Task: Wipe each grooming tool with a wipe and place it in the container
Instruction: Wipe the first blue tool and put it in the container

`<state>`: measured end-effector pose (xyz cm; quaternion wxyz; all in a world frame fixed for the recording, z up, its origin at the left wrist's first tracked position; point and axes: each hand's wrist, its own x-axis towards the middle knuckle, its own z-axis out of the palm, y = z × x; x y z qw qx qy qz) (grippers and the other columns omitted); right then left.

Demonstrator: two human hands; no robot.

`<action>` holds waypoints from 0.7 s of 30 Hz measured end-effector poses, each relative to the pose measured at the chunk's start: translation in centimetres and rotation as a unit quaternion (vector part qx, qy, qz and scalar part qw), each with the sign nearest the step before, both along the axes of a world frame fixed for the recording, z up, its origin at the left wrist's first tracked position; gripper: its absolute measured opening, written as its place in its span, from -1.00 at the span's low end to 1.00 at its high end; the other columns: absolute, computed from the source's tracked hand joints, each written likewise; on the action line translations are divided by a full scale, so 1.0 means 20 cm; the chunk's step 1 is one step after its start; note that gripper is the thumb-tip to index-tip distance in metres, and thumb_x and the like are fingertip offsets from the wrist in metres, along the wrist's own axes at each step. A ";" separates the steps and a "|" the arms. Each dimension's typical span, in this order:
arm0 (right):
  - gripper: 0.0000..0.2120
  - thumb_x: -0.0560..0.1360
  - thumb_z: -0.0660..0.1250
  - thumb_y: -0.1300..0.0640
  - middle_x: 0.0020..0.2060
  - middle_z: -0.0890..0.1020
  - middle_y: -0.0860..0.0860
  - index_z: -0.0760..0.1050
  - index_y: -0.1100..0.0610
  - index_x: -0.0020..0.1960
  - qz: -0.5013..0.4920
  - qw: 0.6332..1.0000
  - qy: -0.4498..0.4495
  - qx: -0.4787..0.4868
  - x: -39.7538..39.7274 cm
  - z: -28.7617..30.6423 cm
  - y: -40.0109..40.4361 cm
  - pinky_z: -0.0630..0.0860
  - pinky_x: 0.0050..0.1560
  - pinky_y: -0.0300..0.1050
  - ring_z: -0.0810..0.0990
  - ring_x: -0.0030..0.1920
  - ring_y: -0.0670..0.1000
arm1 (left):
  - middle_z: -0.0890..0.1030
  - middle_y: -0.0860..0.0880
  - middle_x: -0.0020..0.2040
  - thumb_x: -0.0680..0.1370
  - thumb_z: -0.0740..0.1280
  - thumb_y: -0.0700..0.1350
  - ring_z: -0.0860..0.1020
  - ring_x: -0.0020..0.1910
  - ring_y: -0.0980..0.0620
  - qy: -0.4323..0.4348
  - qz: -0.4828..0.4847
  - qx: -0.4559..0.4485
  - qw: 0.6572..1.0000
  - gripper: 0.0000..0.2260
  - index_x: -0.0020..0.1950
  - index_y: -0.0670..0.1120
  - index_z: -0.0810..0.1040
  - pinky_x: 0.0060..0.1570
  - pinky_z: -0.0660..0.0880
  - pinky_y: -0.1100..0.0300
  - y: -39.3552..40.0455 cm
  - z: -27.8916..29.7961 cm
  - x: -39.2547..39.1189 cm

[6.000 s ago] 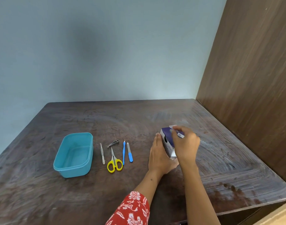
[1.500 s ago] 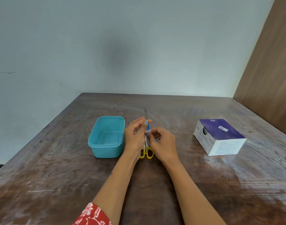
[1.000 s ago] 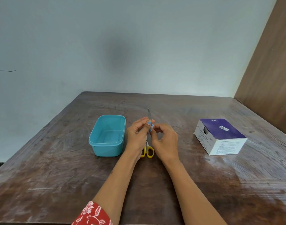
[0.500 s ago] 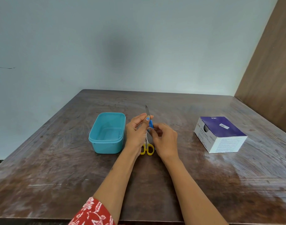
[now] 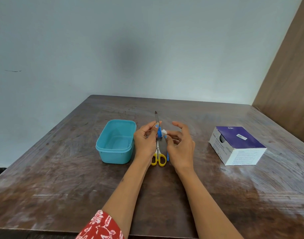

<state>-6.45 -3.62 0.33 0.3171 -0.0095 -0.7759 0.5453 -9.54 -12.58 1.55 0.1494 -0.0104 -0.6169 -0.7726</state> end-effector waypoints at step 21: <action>-0.91 0.45 0.37 0.23 -0.30 0.63 -0.13 0.62 0.10 -0.10 -0.035 0.997 0.027 -0.058 0.01 0.01 0.00 0.56 -0.22 -0.35 0.64 -0.25 -0.15 | 0.60 0.02 -0.04 0.53 0.30 -0.21 0.57 -0.13 0.20 -0.006 0.001 -0.018 1.000 -0.79 0.14 -0.17 0.58 -0.15 0.54 0.41 0.01 0.01 0.02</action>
